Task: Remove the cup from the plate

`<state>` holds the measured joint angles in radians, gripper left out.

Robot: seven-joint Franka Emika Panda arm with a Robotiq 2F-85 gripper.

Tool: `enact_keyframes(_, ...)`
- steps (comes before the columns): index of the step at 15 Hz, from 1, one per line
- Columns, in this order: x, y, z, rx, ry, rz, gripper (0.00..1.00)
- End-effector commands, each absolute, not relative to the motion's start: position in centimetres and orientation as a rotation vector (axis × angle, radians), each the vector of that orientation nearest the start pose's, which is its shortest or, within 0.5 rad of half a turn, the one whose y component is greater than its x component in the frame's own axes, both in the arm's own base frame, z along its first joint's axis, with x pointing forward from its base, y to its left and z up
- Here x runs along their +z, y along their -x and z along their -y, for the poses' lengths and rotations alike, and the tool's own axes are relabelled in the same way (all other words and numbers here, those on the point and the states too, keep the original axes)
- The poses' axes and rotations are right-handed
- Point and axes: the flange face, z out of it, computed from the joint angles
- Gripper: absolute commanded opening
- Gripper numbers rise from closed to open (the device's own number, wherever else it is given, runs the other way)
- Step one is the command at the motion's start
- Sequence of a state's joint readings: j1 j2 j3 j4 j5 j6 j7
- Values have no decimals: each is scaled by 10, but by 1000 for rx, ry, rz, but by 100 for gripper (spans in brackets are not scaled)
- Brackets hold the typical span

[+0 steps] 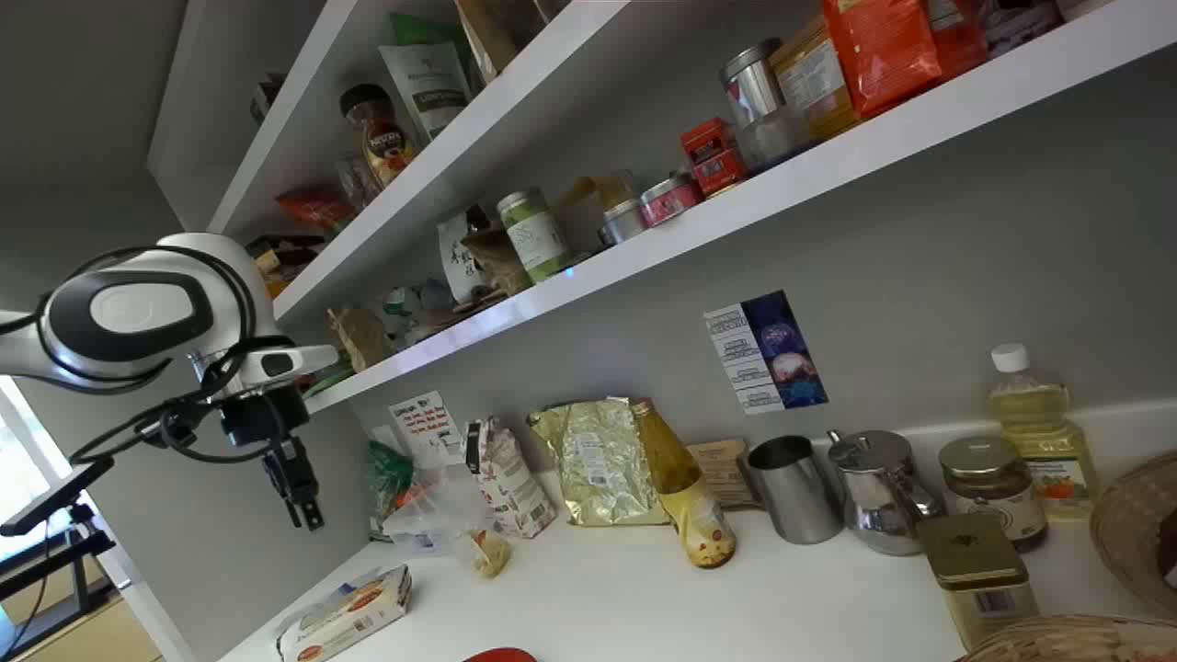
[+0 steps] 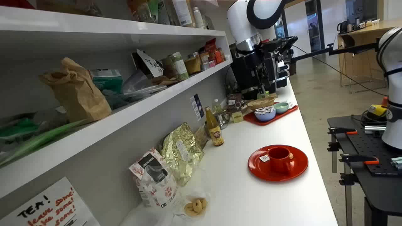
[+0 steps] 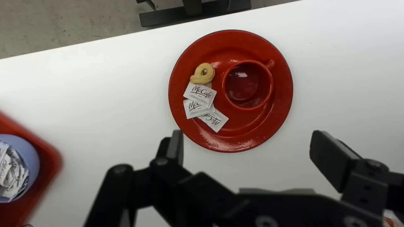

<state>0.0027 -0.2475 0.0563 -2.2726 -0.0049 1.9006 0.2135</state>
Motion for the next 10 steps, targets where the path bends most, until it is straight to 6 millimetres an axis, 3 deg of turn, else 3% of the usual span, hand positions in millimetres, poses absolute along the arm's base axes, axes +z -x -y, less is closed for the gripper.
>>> enact_keyframes(1, 448, -457, -27, 193, 3161, -246, 100)
enact_keyframes(8, 448, -457, -27, 192, 3161, -246, 100)
enact_keyframes(10, 439, -457, -28, 219, 3142, -297, 100)
